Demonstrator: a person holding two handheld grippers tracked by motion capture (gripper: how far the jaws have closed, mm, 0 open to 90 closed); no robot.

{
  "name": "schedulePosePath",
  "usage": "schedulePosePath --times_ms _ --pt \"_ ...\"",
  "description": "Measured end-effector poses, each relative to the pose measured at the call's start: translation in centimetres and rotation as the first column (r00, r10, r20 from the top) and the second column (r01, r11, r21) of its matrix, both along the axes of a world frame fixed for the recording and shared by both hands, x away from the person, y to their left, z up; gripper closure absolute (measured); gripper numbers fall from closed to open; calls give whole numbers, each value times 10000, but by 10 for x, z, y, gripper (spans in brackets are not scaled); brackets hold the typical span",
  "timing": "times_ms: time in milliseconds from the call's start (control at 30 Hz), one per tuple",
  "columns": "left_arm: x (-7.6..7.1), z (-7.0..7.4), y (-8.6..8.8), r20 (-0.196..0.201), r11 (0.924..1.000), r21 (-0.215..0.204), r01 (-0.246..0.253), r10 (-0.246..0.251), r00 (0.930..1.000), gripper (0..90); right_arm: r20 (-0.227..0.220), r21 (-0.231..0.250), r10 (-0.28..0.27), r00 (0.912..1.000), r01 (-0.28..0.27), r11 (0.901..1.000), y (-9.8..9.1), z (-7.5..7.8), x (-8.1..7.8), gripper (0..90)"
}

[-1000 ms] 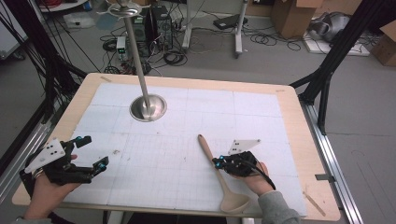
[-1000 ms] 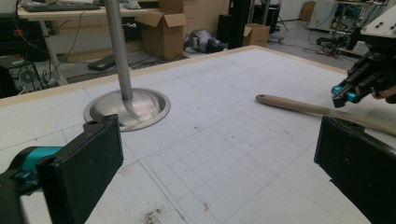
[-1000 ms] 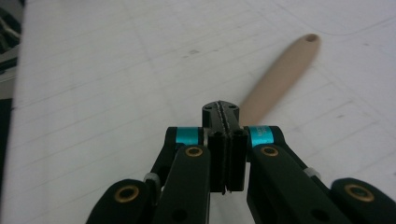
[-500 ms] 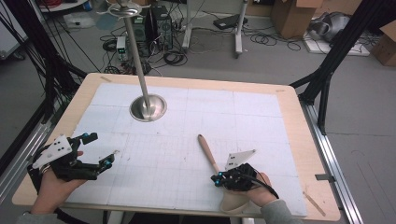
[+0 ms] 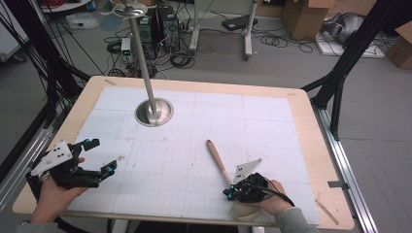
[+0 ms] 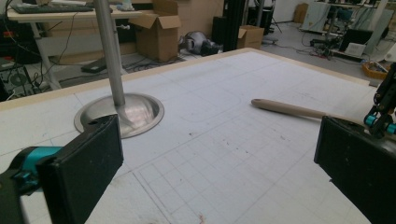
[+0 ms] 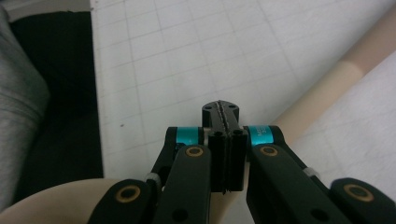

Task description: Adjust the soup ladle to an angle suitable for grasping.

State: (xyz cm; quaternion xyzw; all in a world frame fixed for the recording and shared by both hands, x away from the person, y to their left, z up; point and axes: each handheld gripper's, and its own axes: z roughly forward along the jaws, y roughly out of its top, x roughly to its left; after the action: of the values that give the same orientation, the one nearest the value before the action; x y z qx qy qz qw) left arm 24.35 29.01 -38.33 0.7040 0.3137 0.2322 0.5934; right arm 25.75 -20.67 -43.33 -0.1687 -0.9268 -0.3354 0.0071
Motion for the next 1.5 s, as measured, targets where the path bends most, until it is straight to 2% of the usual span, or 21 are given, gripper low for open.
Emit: schedulePosePath --times_ms 100,167,367,400,500,567,867,1400,1500 --pt "0 0 1 -7 10000 3 -23 23 10000 18 -315 45 110 9994 -108 9999 -2 0 -2 900" --pt "-1 0 1 15 10000 -15 -54 54 10000 17 -485 -87 67 9988 -71 9999 -1 1 -3 900" --pt "-1 0 1 8 10000 20 -55 55 10000 17 -512 -172 139 9986 -148 9997 -1 2 -2 900" --pt "-2 0 2 7 10000 -2 -62 62 10000 17 -390 -296 199 9990 -210 9993 -1 2 -3 900" --pt "-2 0 3 8 10000 -3 -92 92 10000 17 -405 -495 201 9990 -221 9985 0 3 -3 900" --pt "-3 0 4 3 9999 -27 -111 111 9999 18 -209 -740 359 9991 -374 9966 1 5 -3 900" --pt "-4 1 6 21 9999 -16 -161 161 9999 18 71 -1126 446 9990 -436 9927 -4 7 -2 900" --pt "-4 1 5 0 9999 -16 -160 160 9999 17 256 -1326 152 9996 -117 9911 -26 9 0 900" --pt "-4 0 5 6 9999 -25 -156 156 9999 17 350 -1452 231 9991 -178 9892 -29 9 1 900"
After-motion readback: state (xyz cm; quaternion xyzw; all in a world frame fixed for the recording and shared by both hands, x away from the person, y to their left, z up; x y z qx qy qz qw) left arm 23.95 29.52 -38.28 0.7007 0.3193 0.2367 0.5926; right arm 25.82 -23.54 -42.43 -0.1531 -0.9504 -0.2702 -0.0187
